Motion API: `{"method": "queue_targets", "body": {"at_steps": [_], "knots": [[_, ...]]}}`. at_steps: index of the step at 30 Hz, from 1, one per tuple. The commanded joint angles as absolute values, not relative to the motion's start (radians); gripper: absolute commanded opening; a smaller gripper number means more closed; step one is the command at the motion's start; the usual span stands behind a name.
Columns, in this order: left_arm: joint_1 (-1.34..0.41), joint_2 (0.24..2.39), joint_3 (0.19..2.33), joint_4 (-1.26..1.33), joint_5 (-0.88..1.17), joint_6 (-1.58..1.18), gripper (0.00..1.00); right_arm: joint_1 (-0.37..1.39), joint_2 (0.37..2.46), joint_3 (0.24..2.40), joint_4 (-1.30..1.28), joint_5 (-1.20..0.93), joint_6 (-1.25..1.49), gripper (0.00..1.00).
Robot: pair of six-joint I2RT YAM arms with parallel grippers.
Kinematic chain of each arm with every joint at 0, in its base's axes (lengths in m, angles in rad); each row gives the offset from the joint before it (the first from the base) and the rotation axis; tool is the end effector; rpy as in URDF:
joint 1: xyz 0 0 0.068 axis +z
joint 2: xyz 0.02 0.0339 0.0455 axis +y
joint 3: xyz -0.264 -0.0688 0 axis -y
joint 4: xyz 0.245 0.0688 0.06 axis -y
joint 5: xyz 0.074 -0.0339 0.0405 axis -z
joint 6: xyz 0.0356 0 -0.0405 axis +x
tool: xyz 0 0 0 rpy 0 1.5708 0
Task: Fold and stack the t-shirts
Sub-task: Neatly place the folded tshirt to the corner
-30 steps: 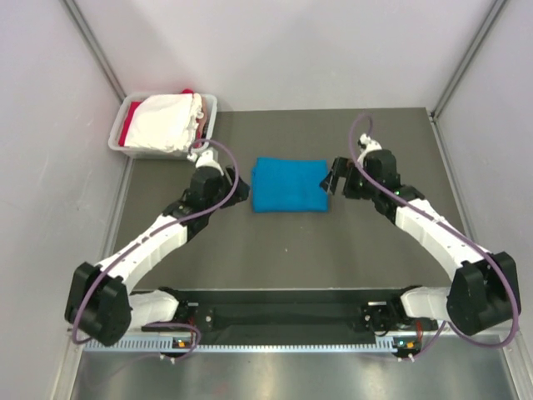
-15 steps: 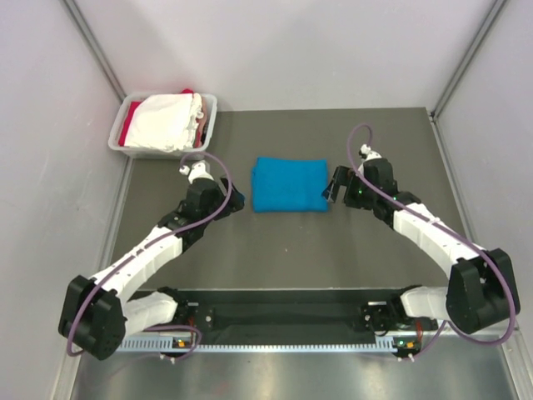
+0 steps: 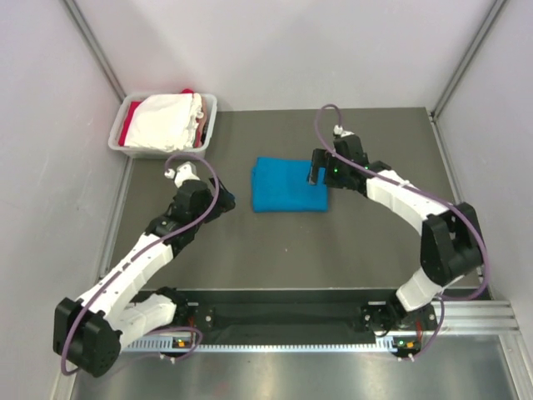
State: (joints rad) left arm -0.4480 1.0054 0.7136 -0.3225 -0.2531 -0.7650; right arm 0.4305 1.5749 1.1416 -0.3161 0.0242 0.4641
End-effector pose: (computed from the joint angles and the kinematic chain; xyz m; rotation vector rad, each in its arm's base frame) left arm 0.2013 -0.0869 0.2609 -0.4879 2.1382 -0.4179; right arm 0.3174 0.1448 0.2544 0.0520 2.3575 0.4184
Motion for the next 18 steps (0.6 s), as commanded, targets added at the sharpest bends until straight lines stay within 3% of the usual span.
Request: {"method": "queue_targets", "body": {"at_steps": [1,4,9,18], "knots": [[-0.439,0.968,0.680,-0.337,-0.249,-0.790,0.94,0.434,1.649,1.187,-0.324,0.035,0.482,1.00],[-0.436,0.966,0.663,-0.324,-0.221,-0.795,0.94,0.422,1.689,1.197,-0.318,0.043,0.491,1.00],[-0.434,0.979,0.658,-0.304,-0.196,-0.796,0.94,0.397,1.710,1.141,-0.194,-0.050,0.506,0.81],[-0.430,0.960,0.675,-0.298,-0.189,-0.796,0.93,0.391,1.825,1.177,-0.184,-0.040,0.551,0.81]]}}
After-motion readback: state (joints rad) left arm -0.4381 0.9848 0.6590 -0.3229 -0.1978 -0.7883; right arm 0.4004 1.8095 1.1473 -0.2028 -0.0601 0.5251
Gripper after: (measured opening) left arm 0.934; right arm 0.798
